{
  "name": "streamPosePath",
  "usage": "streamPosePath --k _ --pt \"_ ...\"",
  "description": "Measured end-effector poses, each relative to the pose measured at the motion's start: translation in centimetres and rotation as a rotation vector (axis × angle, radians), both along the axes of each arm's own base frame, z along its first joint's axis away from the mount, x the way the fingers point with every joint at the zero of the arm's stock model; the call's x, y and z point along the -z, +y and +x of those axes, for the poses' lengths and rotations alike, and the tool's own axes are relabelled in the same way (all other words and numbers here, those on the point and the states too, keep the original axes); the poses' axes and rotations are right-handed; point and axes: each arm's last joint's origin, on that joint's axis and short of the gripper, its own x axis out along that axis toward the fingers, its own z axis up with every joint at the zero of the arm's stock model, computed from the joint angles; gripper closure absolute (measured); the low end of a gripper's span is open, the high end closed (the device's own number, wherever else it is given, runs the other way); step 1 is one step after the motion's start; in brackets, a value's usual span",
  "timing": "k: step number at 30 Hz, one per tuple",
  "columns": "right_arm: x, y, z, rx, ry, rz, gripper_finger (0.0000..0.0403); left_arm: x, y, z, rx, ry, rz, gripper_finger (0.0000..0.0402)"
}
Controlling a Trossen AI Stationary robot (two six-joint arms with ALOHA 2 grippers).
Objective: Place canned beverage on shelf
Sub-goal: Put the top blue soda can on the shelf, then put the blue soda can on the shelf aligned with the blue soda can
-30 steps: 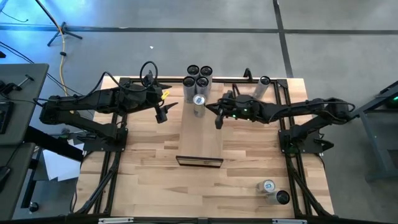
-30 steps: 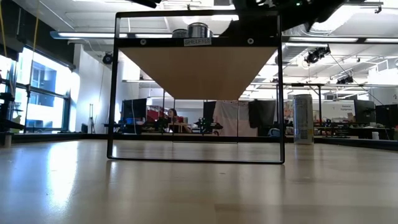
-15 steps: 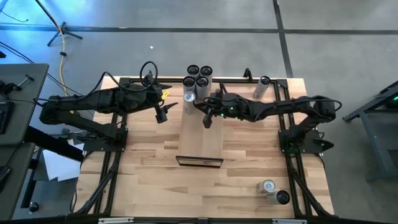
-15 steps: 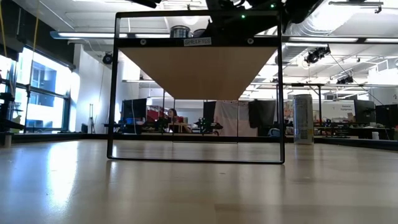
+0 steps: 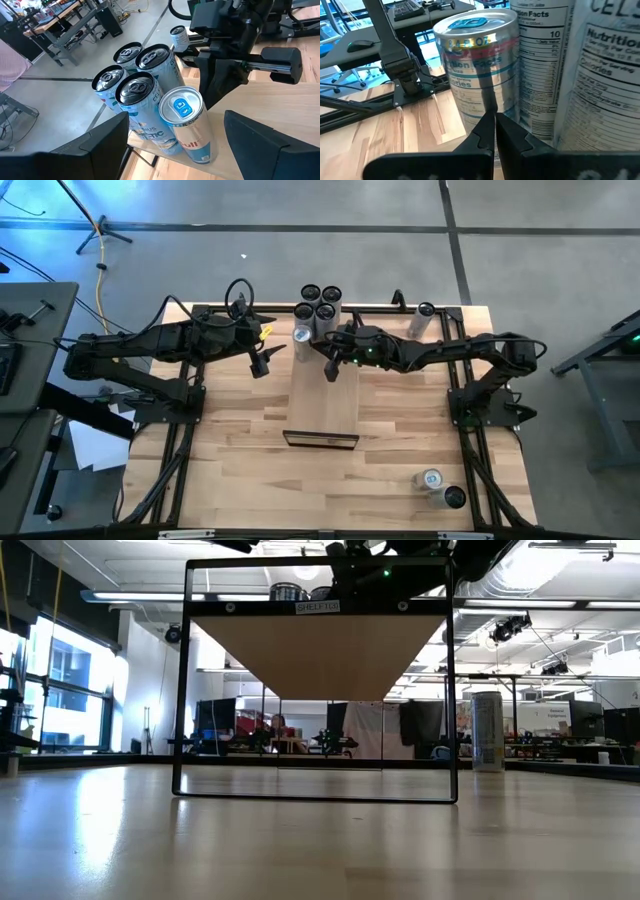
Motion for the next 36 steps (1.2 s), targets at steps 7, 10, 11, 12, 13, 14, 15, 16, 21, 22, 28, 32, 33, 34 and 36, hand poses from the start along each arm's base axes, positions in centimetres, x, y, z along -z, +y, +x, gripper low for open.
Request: streamPosePath --k 7,10,11,12,13,14,15,16,21,22,28,32,33,34,36 --pt "0.1 0.1 -0.2 -0.017 0.03 0.0 0.0403 0.0 0.0 0.0 0.0 0.0 0.0 0.0106" --pt "-0.7 0.3 -1.0 -0.051 0.053 -0.013 0.0403 0.0 0.0 0.0 0.0 0.0 0.0 0.0106" --pt "-1.2 0.4 -1.4 -0.059 0.053 -0.019 0.0403 0.0 0.0 0.0 0.0 0.0 0.0 0.0106" --pt "-1.7 0.5 -1.9 -0.065 0.069 -0.022 0.0403 0.0 0.0 0.0 0.0 0.0 0.0 0.0106" --pt "-2.1 0.5 -2.4 -0.066 0.085 -0.023 0.0403 0.0 0.0 0.0 0.0 0.0 0.0 0.0106" --pt "-2.5 0.6 -3.0 -0.071 0.103 -0.029 0.0403 0.0 0.0 0.0 0.0 0.0 0.0 0.0106" --pt "-2.9 0.7 -3.7 -0.074 0.123 -0.036 0.0403 0.0 0.0 0.0 0.0 0.0 0.0 0.0106" --pt "-3.5 0.8 -4.3 -0.077 0.128 -0.045 0.0403 0.0 0.0 0.0 0.0 -0.001 0.0 0.0106" --pt "-5.7 1.4 -7.7 -0.087 0.181 -0.063 0.0403 -0.5 0.0 0.2 0.016 -0.033 0.044 0.0106" --pt "-6.2 1.5 -8.4 -0.088 0.181 -0.063 0.0403 -0.6 0.0 0.2 0.017 -0.038 0.046 0.0106" --pt "-8.3 2.2 -12.3 -0.094 0.187 -0.07 0.0403 -0.5 0.0 0.2 0.007 -0.044 0.023 0.0106" --pt "-9.2 2.5 -14.3 -0.101 0.178 -0.081 0.0403 -0.5 0.0 0.2 -0.001 -0.059 0.004 0.0106" --pt "-9.4 2.6 -14.6 -0.109 0.172 -0.083 0.0403 -0.6 0.0 0.2 -0.013 -0.084 -0.023 0.0106" --pt "-9.6 2.7 -14.8 -0.121 0.162 -0.083 0.0403 -0.6 0.0 0.3 -0.024 -0.115 -0.064 0.0106" --pt "-9.9 2.8 -15.2 -0.147 0.142 -0.079 0.0403 -0.8 -0.1 0.5 -0.039 -0.191 -0.165 0.0106"
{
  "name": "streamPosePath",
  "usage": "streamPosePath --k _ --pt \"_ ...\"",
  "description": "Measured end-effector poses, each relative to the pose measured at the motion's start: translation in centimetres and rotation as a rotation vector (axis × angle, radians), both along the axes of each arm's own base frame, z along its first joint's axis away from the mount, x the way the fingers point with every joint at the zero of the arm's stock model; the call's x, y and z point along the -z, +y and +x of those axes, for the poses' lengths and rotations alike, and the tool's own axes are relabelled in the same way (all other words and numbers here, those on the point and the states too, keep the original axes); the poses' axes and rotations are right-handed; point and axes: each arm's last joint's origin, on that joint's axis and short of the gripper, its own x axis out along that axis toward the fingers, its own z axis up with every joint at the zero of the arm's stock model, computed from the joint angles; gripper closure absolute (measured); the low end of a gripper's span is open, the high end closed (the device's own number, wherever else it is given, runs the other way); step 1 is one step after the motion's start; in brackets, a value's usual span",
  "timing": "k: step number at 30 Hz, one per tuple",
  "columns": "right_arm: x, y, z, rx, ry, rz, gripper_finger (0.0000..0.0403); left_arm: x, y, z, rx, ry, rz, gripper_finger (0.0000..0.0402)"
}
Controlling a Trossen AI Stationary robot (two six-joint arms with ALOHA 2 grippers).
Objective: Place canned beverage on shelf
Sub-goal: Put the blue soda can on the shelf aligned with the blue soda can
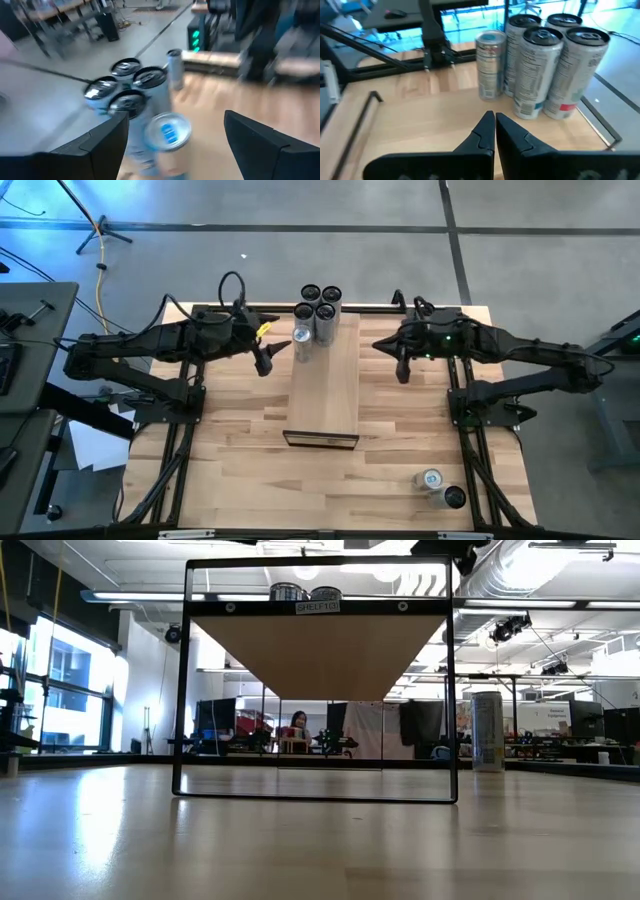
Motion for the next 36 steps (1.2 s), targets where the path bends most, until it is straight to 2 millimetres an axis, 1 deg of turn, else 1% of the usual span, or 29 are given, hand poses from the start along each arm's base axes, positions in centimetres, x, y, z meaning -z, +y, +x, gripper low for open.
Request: streamPosePath --k 4,6,8,11,13,16,19,22,26,28,31,36 --pt "-0.1 0.1 -0.1 -0.014 -0.02 0.041 0.0403 -0.6 -0.2 0.3 -0.002 -0.172 -0.212 0.0106" --pt "-0.2 0.1 -0.1 -0.011 -0.027 0.069 0.0403 -0.6 -0.3 0.3 0.035 -0.174 -0.242 0.0106" --pt "-0.1 0.1 0.0 -0.004 -0.03 0.091 0.0403 -0.4 -0.4 0.2 0.094 -0.139 -0.246 0.0106" --pt "-0.1 0.1 0.0 0.006 -0.032 0.121 0.0403 -0.6 -0.8 -1.1 0.191 -0.102 -0.265 0.0106" --pt "-0.1 0.1 0.0 0.02 -0.034 0.131 0.0403 -0.4 -0.9 -2.3 0.203 -0.129 -0.289 0.0106" --pt "-0.1 0.0 -0.1 0.07 -0.043 0.156 0.0403 1.5 -0.9 -4.4 0.192 -0.167 -0.314 0.0106" --pt "-0.1 -0.1 -0.1 0.108 -0.051 0.181 0.0403 3.6 -0.9 -6.6 0.17 -0.277 -0.347 0.0106" --pt "-0.1 -0.1 -0.1 0.143 -0.061 0.209 0.0403 5.9 -0.8 -8.1 0.158 -0.349 -0.307 0.0106" --pt "-0.1 -0.1 -0.1 0.142 -0.062 0.213 0.0403 8.2 -0.7 -8.5 0.139 -0.394 -0.191 0.0106" --pt "-0.1 -0.1 -0.1 0.141 -0.06 0.21 0.0403 8.9 -0.6 -8.3 0.119 -0.41 -0.156 0.0106" --pt "-0.1 -0.1 -0.1 0.139 -0.059 0.206 0.0403 9.3 -0.5 -8.0 0.096 -0.418 -0.147 0.0106" --pt "0.0 -0.1 -0.1 0.11 -0.048 0.217 0.0403 9.2 -0.5 -7.6 0.079 -0.46 -0.216 0.0106"
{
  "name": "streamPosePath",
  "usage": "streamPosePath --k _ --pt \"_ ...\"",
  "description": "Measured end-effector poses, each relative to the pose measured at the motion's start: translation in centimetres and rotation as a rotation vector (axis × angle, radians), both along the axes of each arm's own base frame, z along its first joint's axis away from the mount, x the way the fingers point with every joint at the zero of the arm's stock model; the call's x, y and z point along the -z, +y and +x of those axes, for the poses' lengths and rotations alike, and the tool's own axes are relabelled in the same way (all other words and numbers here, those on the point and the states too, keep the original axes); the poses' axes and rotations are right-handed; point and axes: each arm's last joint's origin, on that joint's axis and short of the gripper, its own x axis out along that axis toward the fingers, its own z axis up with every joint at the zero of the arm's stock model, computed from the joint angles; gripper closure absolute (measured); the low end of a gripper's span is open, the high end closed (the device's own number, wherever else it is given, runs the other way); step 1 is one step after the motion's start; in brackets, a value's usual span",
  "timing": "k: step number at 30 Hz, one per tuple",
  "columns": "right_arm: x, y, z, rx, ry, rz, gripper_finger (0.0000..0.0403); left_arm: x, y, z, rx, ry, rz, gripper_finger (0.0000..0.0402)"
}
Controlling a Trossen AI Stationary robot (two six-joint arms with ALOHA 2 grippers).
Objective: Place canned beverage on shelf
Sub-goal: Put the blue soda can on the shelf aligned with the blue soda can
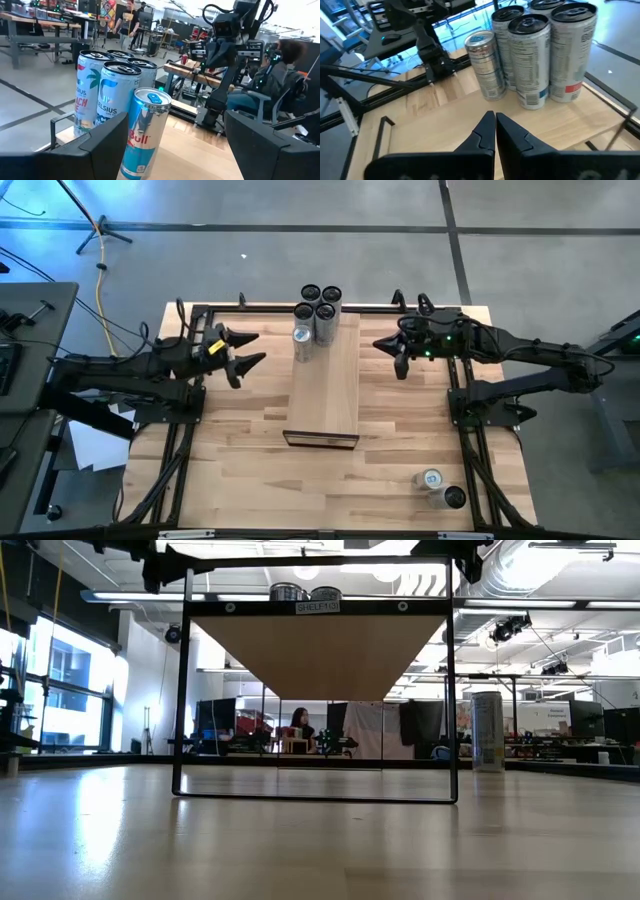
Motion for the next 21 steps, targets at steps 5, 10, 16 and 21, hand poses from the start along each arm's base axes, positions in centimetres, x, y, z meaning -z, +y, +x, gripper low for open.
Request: streamPosePath --k 5,10,16,21 --pt "-0.2 0.2 0.1 -0.037 -0.034 0.071 0.0402 0.1 0.0 0.2 0.001 0.001 -0.012 0.0106" --pt "-1.0 0.7 0.4 -0.172 -0.131 0.193 0.0373 -0.1 0.0 0.3 0.004 -0.052 -0.102 0.0106" --pt "-1.2 2.6 0.7 -0.223 -0.155 0.253 0.0257 0.0 0.0 0.3 0.006 -0.063 -0.137 0.0106" --pt "-0.8 3.6 1.3 -0.233 -0.132 0.291 0.0144 -0.3 0.0 0.2 0.008 -0.082 -0.136 0.0106"
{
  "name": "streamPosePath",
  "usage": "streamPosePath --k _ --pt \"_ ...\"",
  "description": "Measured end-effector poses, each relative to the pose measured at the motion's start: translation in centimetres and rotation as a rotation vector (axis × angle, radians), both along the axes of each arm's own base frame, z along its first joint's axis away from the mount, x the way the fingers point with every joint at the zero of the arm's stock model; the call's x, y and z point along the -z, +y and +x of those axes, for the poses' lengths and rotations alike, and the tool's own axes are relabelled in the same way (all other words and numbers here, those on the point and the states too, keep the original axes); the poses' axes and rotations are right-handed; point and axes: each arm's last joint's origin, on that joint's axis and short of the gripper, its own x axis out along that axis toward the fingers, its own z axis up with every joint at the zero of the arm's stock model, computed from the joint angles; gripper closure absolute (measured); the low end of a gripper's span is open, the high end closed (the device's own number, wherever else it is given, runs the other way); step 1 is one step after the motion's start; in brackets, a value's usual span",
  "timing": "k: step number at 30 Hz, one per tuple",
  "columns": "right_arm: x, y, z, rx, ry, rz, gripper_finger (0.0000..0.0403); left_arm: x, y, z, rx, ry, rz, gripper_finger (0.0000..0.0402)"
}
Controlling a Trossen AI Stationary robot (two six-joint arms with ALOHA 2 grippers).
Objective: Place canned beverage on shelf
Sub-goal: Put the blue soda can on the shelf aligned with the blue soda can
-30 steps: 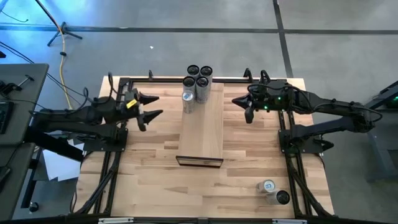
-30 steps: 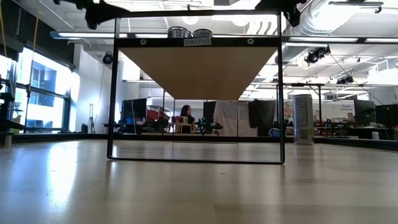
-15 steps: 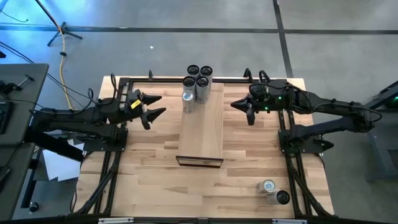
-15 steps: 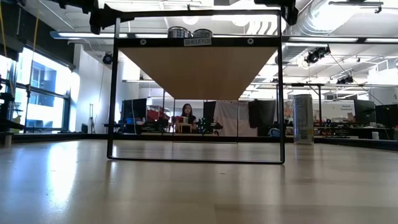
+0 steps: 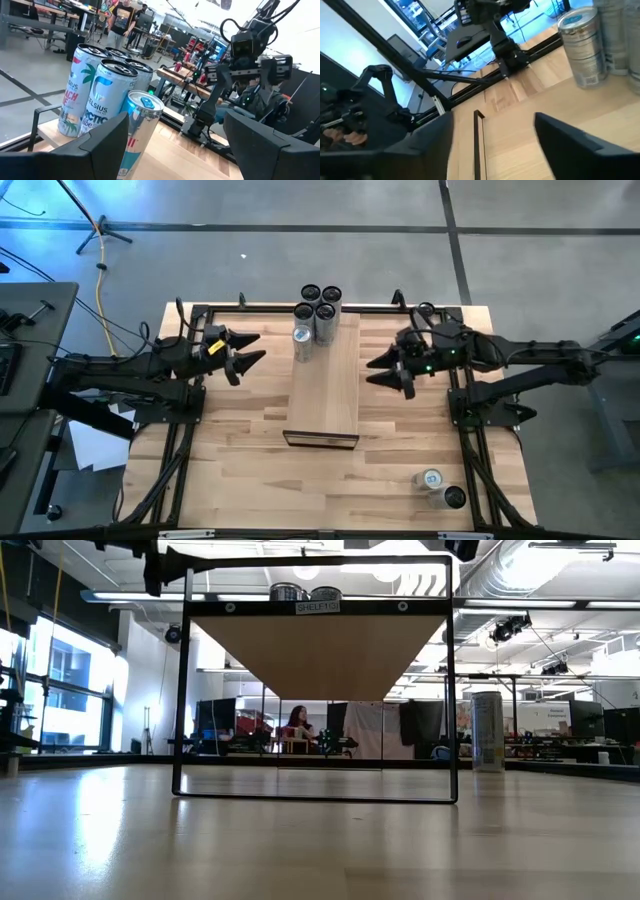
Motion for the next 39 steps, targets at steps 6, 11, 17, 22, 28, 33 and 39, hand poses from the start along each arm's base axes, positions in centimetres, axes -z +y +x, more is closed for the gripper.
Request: streamPosePath --k 6,11,17,22,28,33,39 --pt "0.6 -0.3 0.8 0.062 0.026 -0.071 0.0082 0.0 0.0 -0.1 0.0 -0.002 0.0 0.0106" --pt "0.7 -0.8 0.9 0.138 0.032 -0.156 0.0078 0.0 0.0 -0.1 0.0 -0.002 0.0 0.0106" --pt "0.1 -1.1 1.0 0.252 -0.025 -0.113 0.0078 0.0 0.0 -0.1 0.0 -0.003 0.0 0.0106" --pt "-0.7 -1.2 1.1 0.309 -0.108 -0.059 0.0078 0.0 0.0 -0.1 -0.001 -0.002 0.0 0.0106" --pt "-1.0 -1.4 1.1 0.385 -0.145 -0.004 0.0078 0.0 0.0 -0.1 -0.001 -0.002 0.0 0.0106" --pt "-1.0 -1.4 1.1 0.408 -0.153 0.05 0.0078 0.0 0.0 -0.1 -0.001 -0.002 0.0 0.0106" --pt "-1.0 -1.4 1.1 0.417 -0.154 0.107 0.0078 0.0 0.0 -0.1 0.0 -0.002 0.0 0.0106"
